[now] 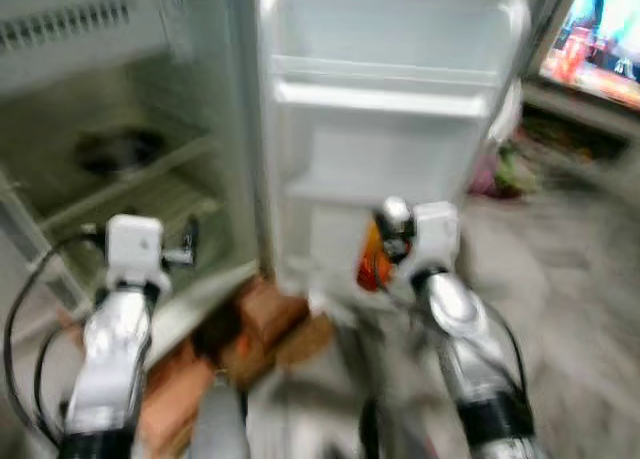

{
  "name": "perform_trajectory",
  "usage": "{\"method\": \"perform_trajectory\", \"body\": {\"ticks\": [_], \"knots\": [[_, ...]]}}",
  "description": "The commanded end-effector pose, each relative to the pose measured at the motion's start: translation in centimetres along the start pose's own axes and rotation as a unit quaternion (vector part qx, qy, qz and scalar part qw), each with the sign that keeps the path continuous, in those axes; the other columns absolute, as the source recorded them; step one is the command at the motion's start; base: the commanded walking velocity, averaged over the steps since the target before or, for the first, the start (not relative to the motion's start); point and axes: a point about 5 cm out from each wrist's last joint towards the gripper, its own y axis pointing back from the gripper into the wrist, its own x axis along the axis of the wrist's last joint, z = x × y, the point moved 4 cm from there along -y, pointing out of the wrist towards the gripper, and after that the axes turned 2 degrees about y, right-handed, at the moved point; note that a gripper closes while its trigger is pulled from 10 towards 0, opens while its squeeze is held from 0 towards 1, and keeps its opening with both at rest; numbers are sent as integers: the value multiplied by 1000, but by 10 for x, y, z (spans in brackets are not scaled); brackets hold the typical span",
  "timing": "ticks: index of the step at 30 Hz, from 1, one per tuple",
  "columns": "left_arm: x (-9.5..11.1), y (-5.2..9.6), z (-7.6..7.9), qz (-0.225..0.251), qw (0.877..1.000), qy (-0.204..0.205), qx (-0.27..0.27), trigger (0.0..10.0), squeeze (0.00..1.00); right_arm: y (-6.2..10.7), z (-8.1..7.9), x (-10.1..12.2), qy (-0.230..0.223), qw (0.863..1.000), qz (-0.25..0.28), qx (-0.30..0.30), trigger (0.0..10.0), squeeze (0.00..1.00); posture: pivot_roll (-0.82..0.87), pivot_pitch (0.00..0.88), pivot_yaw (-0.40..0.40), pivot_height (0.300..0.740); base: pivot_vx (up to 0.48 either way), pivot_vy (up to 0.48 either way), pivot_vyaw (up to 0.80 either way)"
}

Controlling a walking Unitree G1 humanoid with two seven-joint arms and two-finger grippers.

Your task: Restocking fridge

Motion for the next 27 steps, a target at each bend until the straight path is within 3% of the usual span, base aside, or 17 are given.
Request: {"method": "perform_trajectory", "body": {"ticks": [1,12,27], "knots": [[-9,2,2,-20,1000,-2,-7,10000,0,1,1,2,-1,1000,10,-6,10000,0,99,15,-47,631,0,0,0],[-26,26,-3,-44,999,0,0,10000,0,8,10,0,20,999,19,-22,10000,0,100,28,-45,631,125,0,0],[-19,17,-5,-36,999,1,0,10000,0,5,13,5,36,999,27,-24,10000,0,98,44,-44,631,375,0,0]]}}
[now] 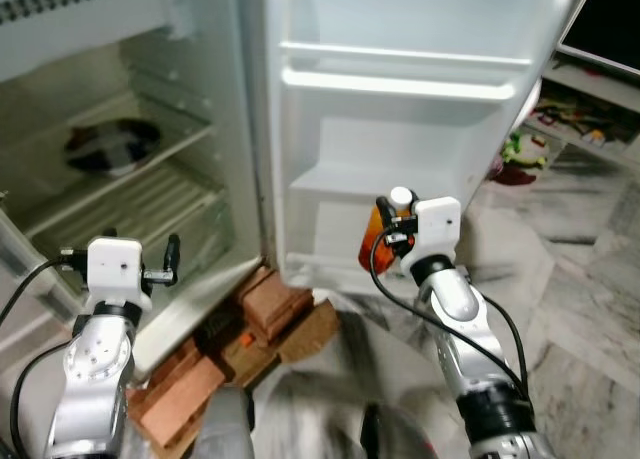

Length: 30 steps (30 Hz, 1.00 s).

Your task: Restocking fridge

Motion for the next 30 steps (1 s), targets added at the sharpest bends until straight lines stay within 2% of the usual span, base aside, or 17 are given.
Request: {"method": "perform_trajectory", "body": {"ticks": [1,11,22,27,30], "knots": [[0,1,1,0,1000,-4,-7,10000,0,-2,3,6,3,1000,13,-6,10000,0,98,43,-43,631,446,0,0],[-2,0,5,-4,1000,-2,-12,10000,0,-3,5,3,5,1000,6,-11,10000,0,95,37,-41,631,382,0,0],[-1,-1,6,-6,1000,2,-13,10000,0,-3,2,1,-3,1000,1,-2,10000,0,100,36,-46,631,0,0,0],[-1,4,2,-8,1000,-3,-7,10000,0,0,-11,-9,-29,999,-22,33,10000,0,123,53,-62,631,0,0,0],[-1,8,-3,-11,1000,-5,1,10000,0,-1,-17,-10,-28,998,-26,47,10000,0,131,73,-63,631,0,0,0]]}}
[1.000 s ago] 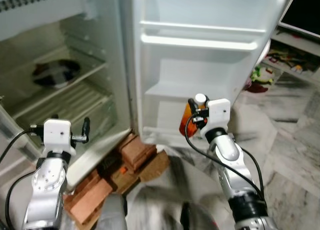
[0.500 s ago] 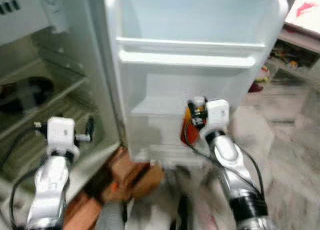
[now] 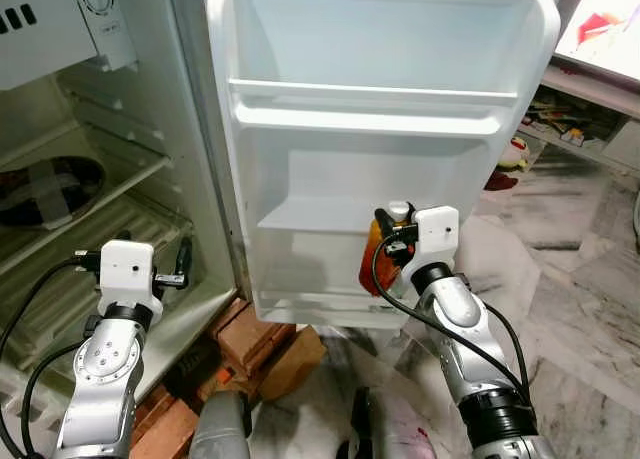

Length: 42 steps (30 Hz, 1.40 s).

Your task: Restocking fridge

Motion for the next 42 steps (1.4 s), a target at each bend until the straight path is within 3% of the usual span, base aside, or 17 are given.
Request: {"method": "perform_trajectory", "body": {"ticks": [1,11,20,29,42], "knots": [[3,4,-7,0,1000,-5,10,10000,0,-4,-5,3,5,1000,3,14,10000,0,132,78,-63,626,0,0,0],[11,14,-23,6,999,-17,30,10000,0,-27,-6,8,17,999,16,47,10000,0,172,135,-70,561,0,0,0],[13,22,-23,-1,999,-23,29,10000,0,-47,-14,22,45,996,38,70,10000,0,208,161,-84,557,0,0,0],[14,30,-24,-9,999,-26,32,10000,0,-54,-29,33,56,992,72,92,10000,0,213,193,-81,528,0,0,0],[17,43,-28,-18,998,-43,34,10000,0,-74,-36,69,130,979,128,92,10000,0,236,257,-64,528,0,0,0]]}}
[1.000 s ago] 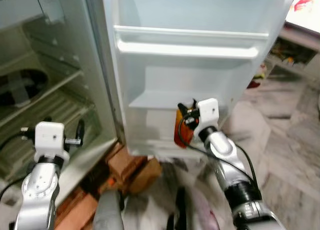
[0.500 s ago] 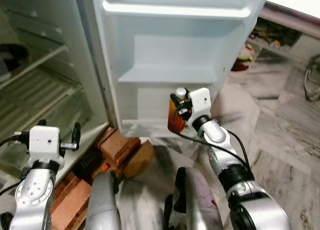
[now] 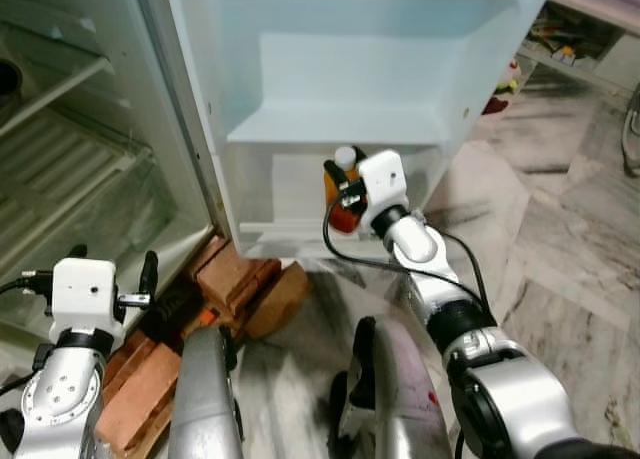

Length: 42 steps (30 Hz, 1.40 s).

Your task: Restocking fridge

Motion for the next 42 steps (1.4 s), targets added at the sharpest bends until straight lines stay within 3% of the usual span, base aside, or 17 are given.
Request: {"method": "perform_trajectory", "body": {"ticks": [1,4,6,10,15,23,28,33,42], "knots": [[0,5,-5,-6,1000,-10,4,10000,0,-6,1,11,22,1000,19,0,10000,0,241,264,-62,528,0,0,0],[1,8,-7,-9,1000,-13,5,10000,0,-10,-2,15,40,999,25,6,10000,0,250,275,-58,528,0,0,0],[2,13,-10,-13,1000,-21,5,10000,0,-13,-12,21,79,996,43,18,10000,0,270,293,-52,528,0,0,0],[3,18,-13,-18,999,-27,5,10000,0,-11,-17,18,139,989,44,9,10000,0,285,309,-48,528,0,0,0],[3,31,-20,-32,999,-37,9,10000,0,-9,-31,15,148,987,52,36,10000,0,312,340,-38,528,0,0,0],[2,44,-23,-47,998,-42,8,10000,0,-11,-37,20,184,980,70,30,10000,0,324,381,-34,528,0,0,0],[1,47,-20,-55,998,-40,1,10000,0,-13,-27,14,182,982,41,4,10000,0,321,389,-35,528,0,0,0],[2,47,-20,-59,998,-38,0,10000,0,-6,7,-13,124,988,-50,-78,10000,0,325,393,-35,528,0,0,0],[0,47,-20,-64,997,-39,-2,10000,0,-1,30,-28,73,982,-113,-132,10000,0,323,385,-37,528,0,0,0]]}}
